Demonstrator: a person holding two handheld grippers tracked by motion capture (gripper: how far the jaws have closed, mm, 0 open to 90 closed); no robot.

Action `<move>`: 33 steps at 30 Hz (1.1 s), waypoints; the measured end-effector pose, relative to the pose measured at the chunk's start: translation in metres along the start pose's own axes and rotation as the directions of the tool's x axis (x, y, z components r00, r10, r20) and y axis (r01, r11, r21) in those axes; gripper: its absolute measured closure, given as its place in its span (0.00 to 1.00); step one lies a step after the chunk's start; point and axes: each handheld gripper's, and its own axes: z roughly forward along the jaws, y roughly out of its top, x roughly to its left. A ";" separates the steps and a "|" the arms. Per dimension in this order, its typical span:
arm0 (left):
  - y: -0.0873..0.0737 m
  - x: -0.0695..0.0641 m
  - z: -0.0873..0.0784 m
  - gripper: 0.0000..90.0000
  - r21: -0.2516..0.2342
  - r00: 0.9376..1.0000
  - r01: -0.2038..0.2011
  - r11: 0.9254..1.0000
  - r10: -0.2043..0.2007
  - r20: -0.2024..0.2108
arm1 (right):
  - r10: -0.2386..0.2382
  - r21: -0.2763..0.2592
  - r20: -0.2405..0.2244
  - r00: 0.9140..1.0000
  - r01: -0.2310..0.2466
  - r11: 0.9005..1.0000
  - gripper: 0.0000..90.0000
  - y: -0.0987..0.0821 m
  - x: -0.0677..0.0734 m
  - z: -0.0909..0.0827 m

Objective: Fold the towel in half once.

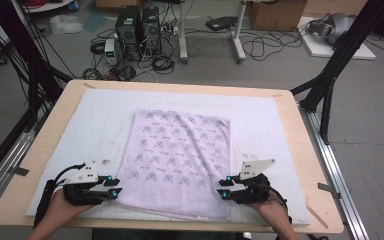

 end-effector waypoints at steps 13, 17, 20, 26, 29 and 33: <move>0.019 0.038 0.022 0.59 -0.073 0.995 0.070 0.995 -0.075 -0.066 | 0.053 -0.031 0.134 0.990 -0.049 0.998 0.53 0.016 -0.047 0.011; 0.025 0.048 0.027 0.56 -0.096 0.992 0.086 0.992 -0.094 -0.085 | 0.060 -0.059 0.164 0.985 -0.051 0.997 0.49 0.021 -0.060 0.012; 0.026 0.051 0.029 0.54 -0.105 0.990 0.090 0.990 -0.100 -0.098 | 0.073 -0.077 0.179 0.981 -0.060 0.995 0.47 0.024 -0.068 0.012; 0.027 0.053 0.029 0.51 -0.117 0.985 0.106 0.987 -0.120 -0.123 | 0.087 -0.091 0.206 0.975 -0.069 0.993 0.43 0.025 -0.078 0.014; 0.027 0.053 0.029 0.49 -0.110 0.984 0.109 0.988 -0.123 -0.130 | 0.083 -0.071 0.211 0.974 -0.069 0.995 0.41 0.025 -0.078 0.017; 0.026 0.052 0.029 0.48 -0.109 0.984 0.110 0.988 -0.124 -0.126 | 0.068 -0.056 0.215 0.974 -0.057 0.997 0.39 0.027 -0.073 0.019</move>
